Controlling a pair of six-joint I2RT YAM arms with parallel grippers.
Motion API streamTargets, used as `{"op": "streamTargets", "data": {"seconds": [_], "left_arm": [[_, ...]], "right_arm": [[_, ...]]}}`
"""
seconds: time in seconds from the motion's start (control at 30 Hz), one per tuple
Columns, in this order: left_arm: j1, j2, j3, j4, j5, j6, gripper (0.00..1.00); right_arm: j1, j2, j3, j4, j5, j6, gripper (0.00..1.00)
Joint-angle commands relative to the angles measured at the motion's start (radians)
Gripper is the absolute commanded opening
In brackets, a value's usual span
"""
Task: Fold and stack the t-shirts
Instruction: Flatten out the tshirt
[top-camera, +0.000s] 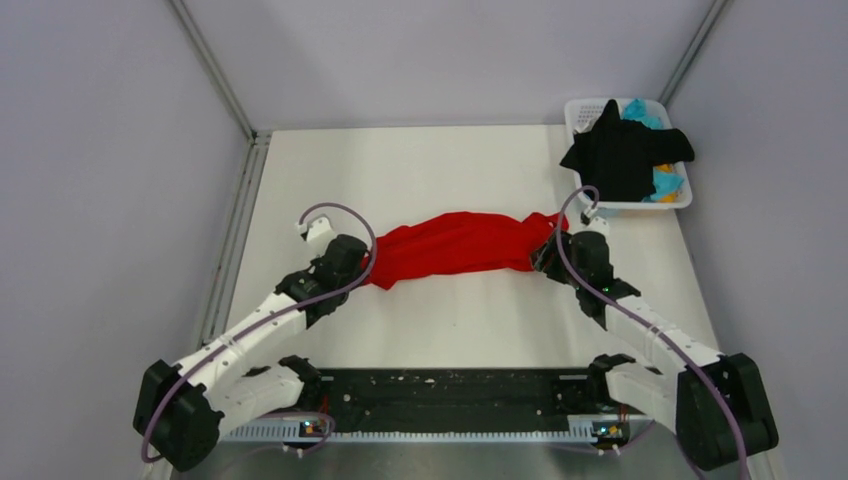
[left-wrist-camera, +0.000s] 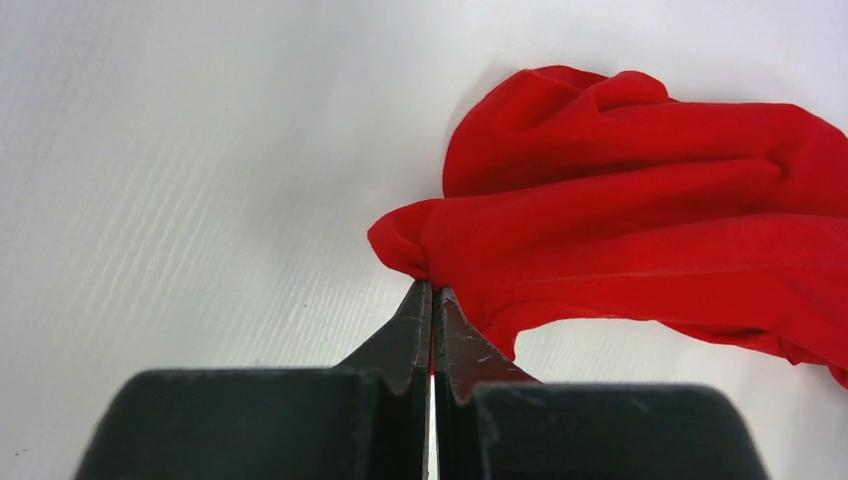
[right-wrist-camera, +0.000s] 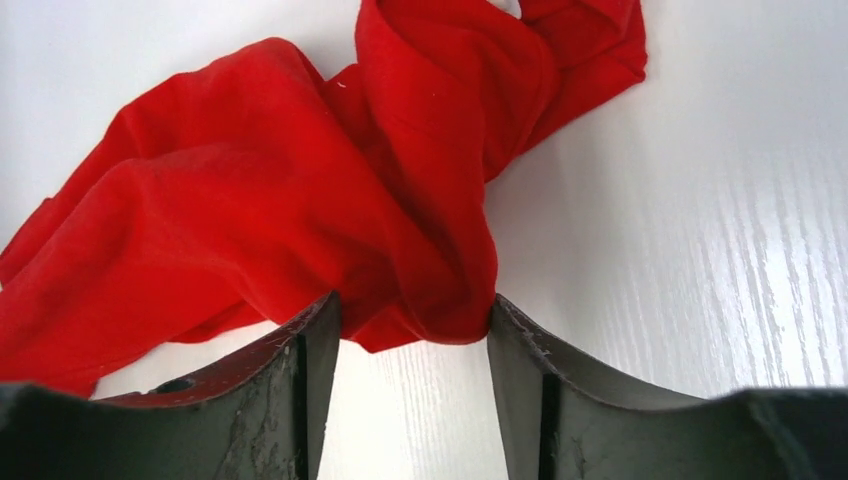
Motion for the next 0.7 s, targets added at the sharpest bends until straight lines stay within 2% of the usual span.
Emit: {"op": "streamTargets", "data": {"seconds": [0.0,0.1,0.2,0.23,0.27,0.47,0.67], "left_arm": [[-0.001,0.015,0.027,-0.003,-0.009,-0.004,0.0],[-0.002,0.018,0.03,-0.003,-0.009,-0.004,0.0],[-0.001,0.015,0.036,-0.002,-0.013,-0.002,0.0],[-0.001,0.013,0.042,-0.001,-0.018,0.002,0.0],[-0.001,0.009,0.054,-0.005,-0.026,0.002,0.0],[-0.001,-0.057,0.152,0.012,-0.04,0.054,0.0],[-0.002,-0.162,0.315,0.153,0.079,0.22,0.0]], "right_arm": [[-0.004,0.043,-0.005,0.163,-0.019,-0.01,0.5],[-0.004,0.1,0.011,0.189,0.009,-0.027,0.45],[-0.004,0.142,0.025,0.234,0.017,-0.053,0.2],[-0.003,0.147,0.035,0.239,0.021,-0.062,0.06],[-0.004,0.145,0.054,0.239,0.031,-0.074,0.0],[-0.004,0.004,0.185,0.135,0.03,-0.158,0.0],[-0.003,-0.13,0.463,-0.119,0.01,-0.237,0.0]]}}
